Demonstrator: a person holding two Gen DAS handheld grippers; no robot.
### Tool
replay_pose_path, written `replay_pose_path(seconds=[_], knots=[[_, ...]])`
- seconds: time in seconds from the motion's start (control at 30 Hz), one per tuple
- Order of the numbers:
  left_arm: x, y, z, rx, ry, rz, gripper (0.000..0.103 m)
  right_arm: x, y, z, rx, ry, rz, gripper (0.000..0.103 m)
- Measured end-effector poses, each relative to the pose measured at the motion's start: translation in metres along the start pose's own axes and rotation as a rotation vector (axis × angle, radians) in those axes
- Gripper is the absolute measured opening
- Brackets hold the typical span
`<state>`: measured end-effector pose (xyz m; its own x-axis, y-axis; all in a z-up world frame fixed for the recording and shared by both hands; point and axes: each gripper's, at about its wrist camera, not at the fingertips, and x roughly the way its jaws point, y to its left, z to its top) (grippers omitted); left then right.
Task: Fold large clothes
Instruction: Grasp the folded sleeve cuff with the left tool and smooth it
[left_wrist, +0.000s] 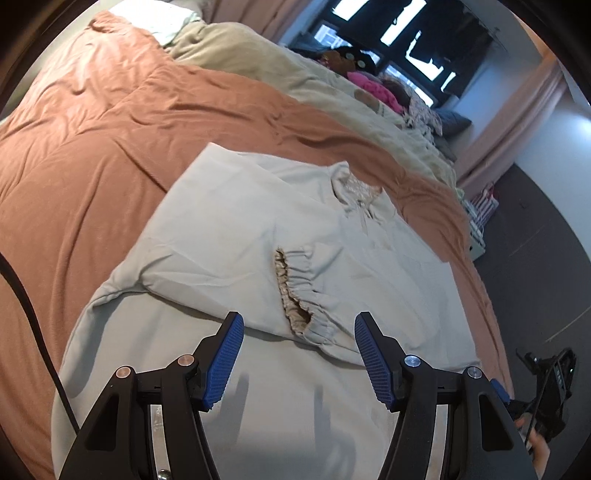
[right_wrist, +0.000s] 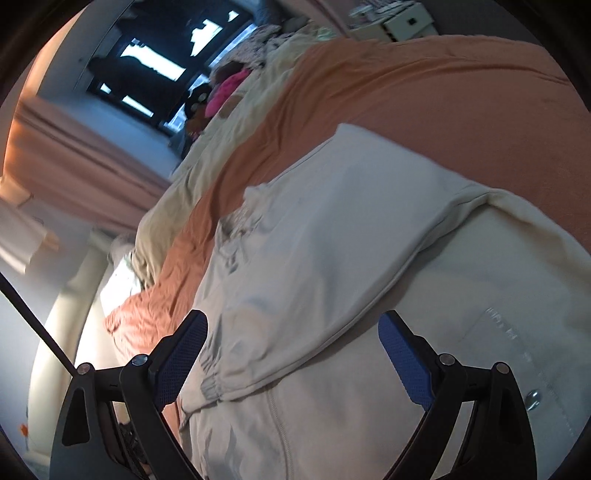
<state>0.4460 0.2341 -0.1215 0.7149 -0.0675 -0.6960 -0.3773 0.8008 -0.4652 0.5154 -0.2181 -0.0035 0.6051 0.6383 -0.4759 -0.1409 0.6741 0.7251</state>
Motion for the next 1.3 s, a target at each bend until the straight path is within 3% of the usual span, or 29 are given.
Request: replay_pose_path(seconds=[0.1,0.27,0.43,0.7,0.83,0.9,0.93,1.1,1.3], knots=[[0.012,-0.006,-0.002,0.006,0.029,0.015,0.064,0.009,-0.021,-0.005,0.072,-0.015,-0.016,0.080],[0.043,-0.027,-0.001,0.067,0.091,0.058,0.064,0.010,-0.052,-0.001,0.202,-0.024,0.006,0.077],[0.078,-0.040,-0.004,0.114,0.167,0.115,0.064,0.018,-0.082,-0.004,0.298,-0.016,0.044,0.055],[0.120,-0.051,-0.008,0.180,0.259,0.230,0.064,0.014,-0.114,-0.005,0.378,-0.017,0.033,0.052],[0.131,-0.054,-0.011,0.203,0.271,0.285,0.035,0.015,-0.126,-0.012,0.432,-0.021,0.057,0.047],[0.130,-0.056,-0.006,0.213,0.269,0.286,0.029,0.016,-0.128,-0.013,0.438,-0.026,0.069,0.047],[0.129,-0.059,-0.003,0.237,0.262,0.290,0.016,0.015,-0.129,-0.014,0.437,-0.036,0.079,0.047],[0.121,-0.069,0.016,0.292,0.213,0.317,0.014,0.009,-0.139,-0.019,0.464,-0.086,0.121,0.047],[0.141,-0.060,0.017,0.296,0.242,0.330,0.014,0.011,-0.154,-0.030,0.515,-0.102,0.150,0.047]])
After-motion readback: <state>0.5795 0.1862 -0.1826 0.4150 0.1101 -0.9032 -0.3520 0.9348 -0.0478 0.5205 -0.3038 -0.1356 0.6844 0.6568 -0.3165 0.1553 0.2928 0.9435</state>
